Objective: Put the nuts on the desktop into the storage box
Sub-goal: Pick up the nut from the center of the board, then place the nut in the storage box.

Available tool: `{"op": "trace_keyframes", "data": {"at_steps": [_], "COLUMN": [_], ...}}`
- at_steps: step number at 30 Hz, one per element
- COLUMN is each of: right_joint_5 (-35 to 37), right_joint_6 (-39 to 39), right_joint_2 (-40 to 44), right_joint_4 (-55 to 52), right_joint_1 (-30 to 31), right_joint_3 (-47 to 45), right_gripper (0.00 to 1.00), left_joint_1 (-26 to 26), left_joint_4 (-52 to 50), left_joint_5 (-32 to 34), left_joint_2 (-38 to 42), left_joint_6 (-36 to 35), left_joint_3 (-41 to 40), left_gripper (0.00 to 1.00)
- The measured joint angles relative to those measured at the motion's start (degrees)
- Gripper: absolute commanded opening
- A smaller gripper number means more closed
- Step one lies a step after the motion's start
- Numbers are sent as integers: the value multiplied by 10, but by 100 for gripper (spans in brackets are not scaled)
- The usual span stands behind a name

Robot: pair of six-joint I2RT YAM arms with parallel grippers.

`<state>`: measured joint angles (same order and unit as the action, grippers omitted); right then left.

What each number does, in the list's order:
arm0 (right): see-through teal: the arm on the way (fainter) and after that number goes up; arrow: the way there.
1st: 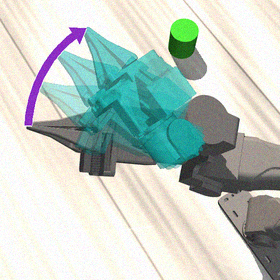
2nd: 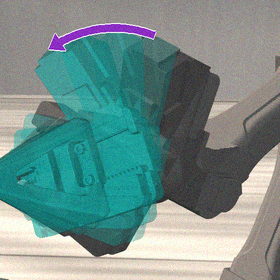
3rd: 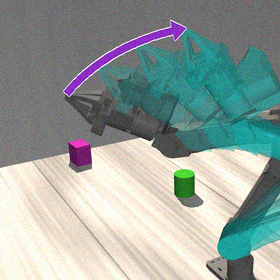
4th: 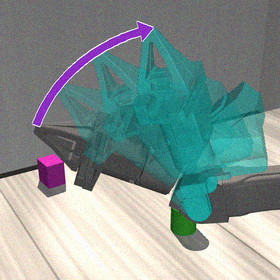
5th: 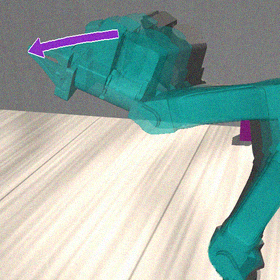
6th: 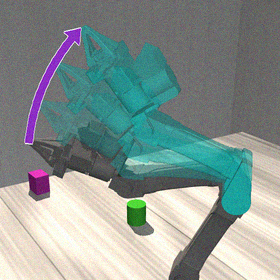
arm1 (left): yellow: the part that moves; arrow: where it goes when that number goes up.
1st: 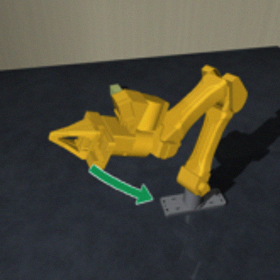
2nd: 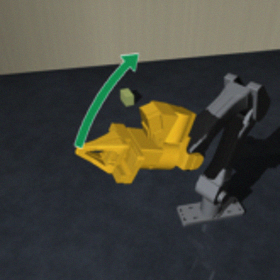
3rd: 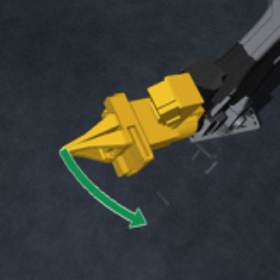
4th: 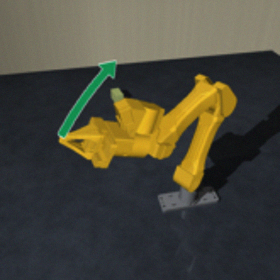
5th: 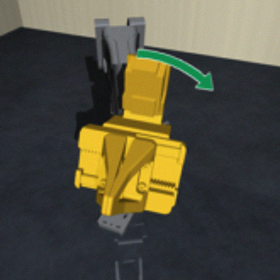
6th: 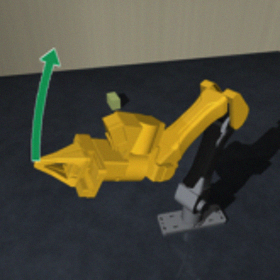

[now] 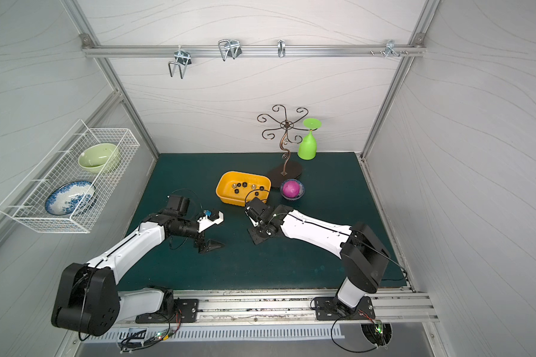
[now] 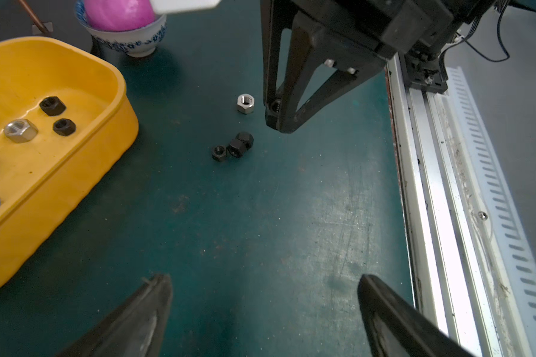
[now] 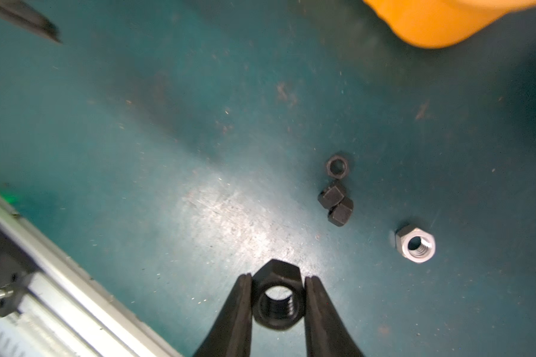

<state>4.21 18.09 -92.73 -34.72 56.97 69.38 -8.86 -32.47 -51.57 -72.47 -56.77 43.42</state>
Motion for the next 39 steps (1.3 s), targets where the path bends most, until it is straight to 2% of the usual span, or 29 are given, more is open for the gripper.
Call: {"op": "trace_keyframes", "data": {"at_steps": [9,19,31,39], "right_joint_5": [-26,-52,-56,-40], "right_joint_6": [-30,-63,-87,-99], "right_joint_2": [8,-13,-181,-319], "right_joint_4": [-50,-84,-99,-110], "right_joint_1": [-21,-67,-122,-129], "right_joint_3": [68,173,341,479], "right_gripper": [22,22,22,22], "left_joint_1": [21,26,47,65], "left_joint_4": [-17,-35,-7,34], "left_joint_5": [-27,-38,-52,-37], "left_joint_2": [0,-39,-124,-169], "left_joint_6": [44,52,124,177], "left_joint_3": [78,138,230,238], "left_gripper": [98,98,98,98]}}
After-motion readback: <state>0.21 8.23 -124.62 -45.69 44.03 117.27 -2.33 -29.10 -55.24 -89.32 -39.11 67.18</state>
